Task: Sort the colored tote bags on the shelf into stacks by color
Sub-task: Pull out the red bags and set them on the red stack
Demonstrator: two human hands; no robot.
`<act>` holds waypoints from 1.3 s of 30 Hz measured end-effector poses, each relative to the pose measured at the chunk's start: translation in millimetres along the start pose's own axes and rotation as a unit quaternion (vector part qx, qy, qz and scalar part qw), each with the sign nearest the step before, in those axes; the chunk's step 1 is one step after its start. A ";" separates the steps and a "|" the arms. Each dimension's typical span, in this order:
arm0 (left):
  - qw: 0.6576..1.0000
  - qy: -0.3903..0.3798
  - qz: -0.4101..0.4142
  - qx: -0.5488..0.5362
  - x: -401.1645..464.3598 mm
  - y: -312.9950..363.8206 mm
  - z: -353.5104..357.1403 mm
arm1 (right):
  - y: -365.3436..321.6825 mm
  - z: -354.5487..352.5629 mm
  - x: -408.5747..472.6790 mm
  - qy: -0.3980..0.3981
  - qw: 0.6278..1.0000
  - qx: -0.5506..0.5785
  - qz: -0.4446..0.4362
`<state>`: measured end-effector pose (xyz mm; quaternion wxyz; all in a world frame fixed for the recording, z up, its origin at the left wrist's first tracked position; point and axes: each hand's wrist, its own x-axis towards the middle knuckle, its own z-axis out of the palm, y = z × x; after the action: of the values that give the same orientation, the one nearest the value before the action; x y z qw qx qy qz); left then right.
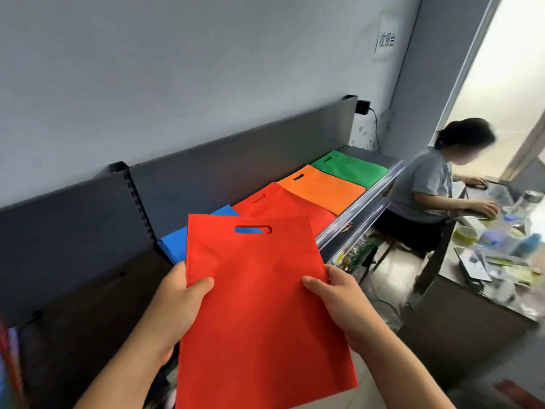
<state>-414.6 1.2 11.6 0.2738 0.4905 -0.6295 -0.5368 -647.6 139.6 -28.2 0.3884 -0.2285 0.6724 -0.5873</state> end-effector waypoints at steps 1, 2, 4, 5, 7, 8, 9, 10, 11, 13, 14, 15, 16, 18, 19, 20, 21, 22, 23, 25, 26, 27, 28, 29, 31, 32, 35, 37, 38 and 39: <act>1.000 -0.010 0.002 0.002 4.2 5.8 20.4 | -2.0 -20.2 3.7 0.013 1.000 0.003 0.000; 1.000 -0.018 0.004 0.006 8.3 11.6 39.9 | -4.0 -39.3 6.4 0.023 1.000 0.003 -0.001; 1.000 -0.024 0.011 0.017 15.8 23.6 79.5 | -7.2 -76.6 10.8 0.043 0.999 0.006 -0.005; 0.999 -0.028 0.016 0.020 17.4 30.3 95.7 | -8.8 -90.8 12.9 0.051 0.999 0.009 -0.006; 0.999 -0.040 0.024 0.023 21.2 43.7 131.7 | -11.2 -123.3 16.8 0.076 0.997 0.009 -0.011; 0.998 -0.045 0.029 0.029 23.8 49.2 148.0 | -11.9 -138.7 19.1 0.089 0.996 0.005 -0.013; 0.998 -0.050 0.034 0.035 27.4 53.6 162.0 | -12.3 -152.9 22.1 0.099 0.995 0.003 -0.014; 0.997 -0.055 0.034 0.036 30.2 57.4 172.6 | -12.7 -163.7 24.3 0.105 0.994 0.004 -0.013; 0.997 -0.064 0.033 0.034 33.7 61.6 184.5 | -12.9 -175.5 27.2 0.112 0.994 0.008 -0.012; 0.996 -0.078 0.032 0.036 42.0 68.3 202.6 | -12.8 -192.9 33.8 0.122 0.992 0.012 -0.008; 0.995 -0.080 0.035 0.043 46.8 71.8 210.0 | -13.0 -199.2 37.8 0.126 0.992 0.012 -0.006; 0.995 -0.080 0.037 0.048 50.6 75.4 215.2 | -13.4 -203.1 42.8 0.129 0.992 0.012 -0.004; 0.995 -0.081 0.039 0.050 56.0 79.4 220.6 | -14.9 -206.9 49.2 0.131 0.991 0.011 -0.002; 0.994 -0.083 0.043 0.056 71.5 85.5 227.8 | -19.1 -211.5 66.2 0.133 0.991 0.007 -0.003; 0.994 -0.081 0.044 0.061 81.6 87.1 230.0 | -22.8 -211.7 76.2 0.132 0.991 0.004 -0.005; 0.994 -0.080 0.045 0.066 90.6 88.6 231.0 | -27.6 -210.9 85.5 0.129 0.992 0.000 -0.008; 0.993 -0.080 0.046 0.069 101.7 89.6 231.2 | -32.7 -209.1 97.9 0.125 0.992 -0.002 -0.009; 0.993 -0.080 0.045 0.073 113.2 89.5 230.5 | -37.0 -206.8 110.9 0.119 0.993 -0.005 -0.010; 0.993 -0.079 0.043 0.075 126.0 88.8 229.0 | -41.2 -203.6 126.0 0.112 0.994 -0.012 -0.010; 0.993 -0.082 0.033 0.079 149.0 87.9 226.8 | -47.5 -197.0 154.2 0.100 0.995 -0.028 -0.009; 0.993 -0.080 0.028 0.082 162.7 86.6 222.1 | -50.8 -189.9 171.4 0.090 0.995 -0.033 -0.008; 0.993 -0.076 0.023 0.086 176.3 85.0 217.6 | -52.7 -182.4 187.4 0.081 0.996 -0.037 -0.005; 0.993 -0.070 0.016 0.090 190.6 82.4 212.1 | -54.8 -174.4 203.4 0.073 0.996 -0.045 -0.002; 0.993 -0.067 0.011 0.094 204.2 80.1 207.0 | -56.6 -166.9 219.0 0.066 0.996 -0.053 0.002; 0.991 -0.066 -0.001 0.115 227.0 74.7 198.4 | -59.8 -152.0 246.1 0.051 0.995 -0.086 0.010; 0.990 -0.067 -0.006 0.127 236.4 71.9 193.6 | -60.8 -143.8 259.7 0.039 0.993 -0.108 0.012; 0.984 -0.067 -0.024 0.162 262.5 64.6 179.3 | -67.4 -118.4 296.8 -0.012 0.986 -0.168 0.007; 0.979 -0.062 -0.041 0.192 278.1 58.7 168.1 | -69.5 -103.3 322.1 -0.027 0.977 -0.210 -0.003; 0.975 -0.064 -0.056 0.204 282.9 55.5 163.1 | -70.0 -96.3 333.4 -0.035 0.973 -0.228 -0.009; 0.973 -0.065 -0.068 0.210 287.2 52.5 159.8 | -70.2 -90.5 344.7 -0.043 0.968 -0.247 -0.017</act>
<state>-676.8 -198.5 -34.8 0.0862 0.5430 -0.7095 -0.4409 -934.4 -82.6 -47.1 0.3383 -0.3537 0.7754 -0.3990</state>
